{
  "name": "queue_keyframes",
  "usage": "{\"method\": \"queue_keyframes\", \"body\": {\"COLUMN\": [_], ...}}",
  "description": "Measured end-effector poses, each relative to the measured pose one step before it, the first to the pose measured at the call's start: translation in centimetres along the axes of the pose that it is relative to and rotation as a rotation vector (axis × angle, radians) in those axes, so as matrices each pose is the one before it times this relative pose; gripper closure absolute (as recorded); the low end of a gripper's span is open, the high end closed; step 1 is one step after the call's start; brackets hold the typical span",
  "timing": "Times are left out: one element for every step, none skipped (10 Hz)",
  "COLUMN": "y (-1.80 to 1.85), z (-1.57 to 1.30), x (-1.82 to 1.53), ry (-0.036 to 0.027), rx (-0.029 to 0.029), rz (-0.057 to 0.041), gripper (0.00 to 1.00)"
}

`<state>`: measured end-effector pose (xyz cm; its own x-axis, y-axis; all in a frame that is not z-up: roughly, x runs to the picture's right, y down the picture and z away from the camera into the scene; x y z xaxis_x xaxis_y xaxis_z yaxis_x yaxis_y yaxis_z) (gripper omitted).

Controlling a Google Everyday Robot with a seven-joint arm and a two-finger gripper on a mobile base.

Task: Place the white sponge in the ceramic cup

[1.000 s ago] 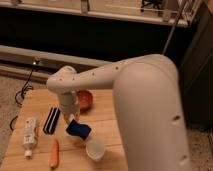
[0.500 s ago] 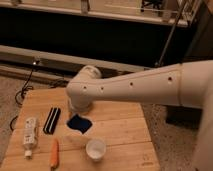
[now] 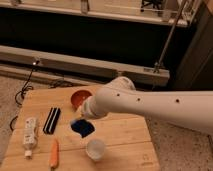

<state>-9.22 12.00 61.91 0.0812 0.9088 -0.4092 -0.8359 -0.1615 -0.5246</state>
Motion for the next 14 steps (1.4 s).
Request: {"method": "queue_keyframes", "body": {"y": [-0.940,-0.799,-0.902,-0.931,-0.513,-0.316,-0.006,0.038,-0.116,-0.287,-0.340,-0.219,-0.132,0.122], "z": [-0.516,-0.317,-0.392,-0.499,-0.413,-0.575,-0.423,-0.344,-0.234,-0.168,0.020,0.170,0.359,0.536], "x": [0.757,0.560,0.521,0.505,0.279,0.204,0.154,0.168,0.176,0.249,0.247,0.218,0.205,0.093], "ry": [0.00726,0.00826,0.00853,0.00776,0.00354,0.00157,0.00383,0.00444,0.00422,0.00676,0.00670,0.00578,0.00799,0.00674], "rx": [-0.02562,-0.01667,-0.01795,-0.01760,-0.01575,-0.03027,-0.03032,-0.02665,-0.01692,-0.01747,-0.00711,-0.00200,-0.00177,-0.00558], "rz": [0.02221,0.01711,0.01732,0.01286,0.00583,-0.00059,-0.00631,-0.00697,-0.00292,-0.00381,-0.00189,-0.00317,-0.00872,-0.01666], "gripper": [1.00,1.00,1.00,1.00,1.00,1.00,1.00,1.00,1.00,1.00,1.00,1.00,1.00,1.00]}}
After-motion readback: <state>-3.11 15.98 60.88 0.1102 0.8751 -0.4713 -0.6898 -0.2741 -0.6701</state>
